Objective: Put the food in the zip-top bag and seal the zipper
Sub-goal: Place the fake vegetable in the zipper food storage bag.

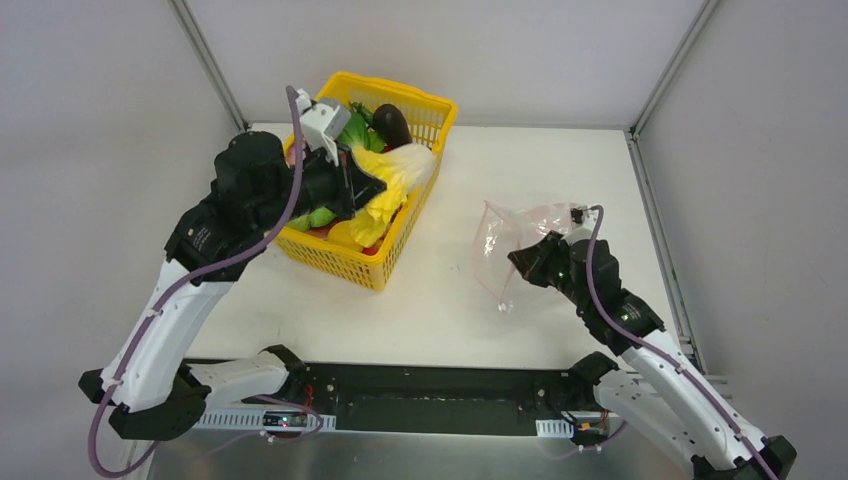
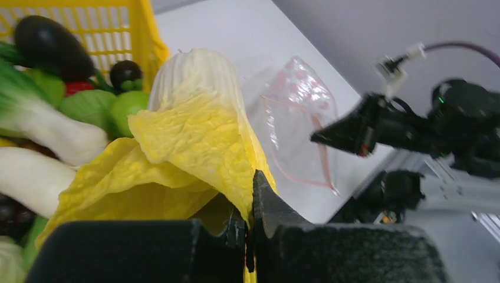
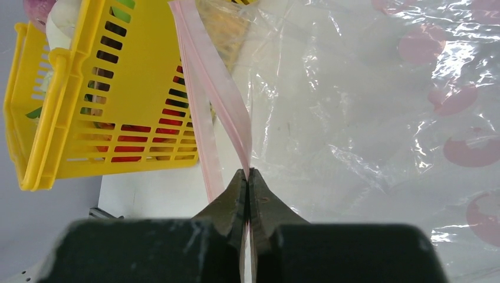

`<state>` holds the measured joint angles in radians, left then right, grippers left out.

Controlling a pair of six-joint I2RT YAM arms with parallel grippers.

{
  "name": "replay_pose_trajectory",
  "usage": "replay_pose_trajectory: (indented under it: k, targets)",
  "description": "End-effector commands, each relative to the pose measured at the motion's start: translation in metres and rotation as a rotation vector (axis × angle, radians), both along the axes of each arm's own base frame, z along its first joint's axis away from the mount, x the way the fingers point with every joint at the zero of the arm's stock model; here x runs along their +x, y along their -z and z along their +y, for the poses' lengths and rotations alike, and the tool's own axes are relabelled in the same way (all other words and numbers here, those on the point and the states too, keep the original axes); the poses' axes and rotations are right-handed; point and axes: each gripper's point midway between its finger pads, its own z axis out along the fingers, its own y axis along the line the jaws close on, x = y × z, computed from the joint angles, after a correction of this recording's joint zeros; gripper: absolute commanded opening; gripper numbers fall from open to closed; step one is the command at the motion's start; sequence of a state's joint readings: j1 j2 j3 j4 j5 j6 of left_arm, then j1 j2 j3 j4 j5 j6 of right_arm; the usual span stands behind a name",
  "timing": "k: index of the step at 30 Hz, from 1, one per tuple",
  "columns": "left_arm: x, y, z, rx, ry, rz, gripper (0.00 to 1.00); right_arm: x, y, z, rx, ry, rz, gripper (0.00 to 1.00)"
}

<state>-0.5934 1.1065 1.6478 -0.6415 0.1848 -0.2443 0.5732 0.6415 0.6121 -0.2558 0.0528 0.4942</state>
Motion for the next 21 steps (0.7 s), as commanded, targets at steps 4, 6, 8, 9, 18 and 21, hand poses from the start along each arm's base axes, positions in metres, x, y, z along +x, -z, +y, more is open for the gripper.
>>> replay_pose_trajectory:
  k: [4,6,8,9,18,21]
  targets:
    - [-0.057,0.039,-0.069,-0.033,0.267,0.078,0.0,0.007,-0.028,-0.002,0.075,0.043,-0.104,0.0]
    - [-0.067,0.051,-0.087,-0.019,0.312,0.086,0.0,0.006,-0.03,0.0,0.083,0.028,-0.111,0.0]
    - [-0.075,0.057,-0.101,-0.014,0.348,0.092,0.0,0.003,-0.03,0.001,0.082,0.014,-0.108,0.0]
    - [-0.078,0.059,-0.107,-0.011,0.362,0.09,0.0,0.003,-0.03,0.001,0.079,0.012,-0.106,0.0]
    - [-0.074,0.083,-0.133,0.061,0.327,0.102,0.0,-0.003,-0.027,0.005,0.077,-0.03,-0.096,0.0]
    - [-0.063,0.093,-0.128,0.093,0.258,0.1,0.0,-0.005,-0.029,0.006,0.078,-0.043,-0.099,0.0]
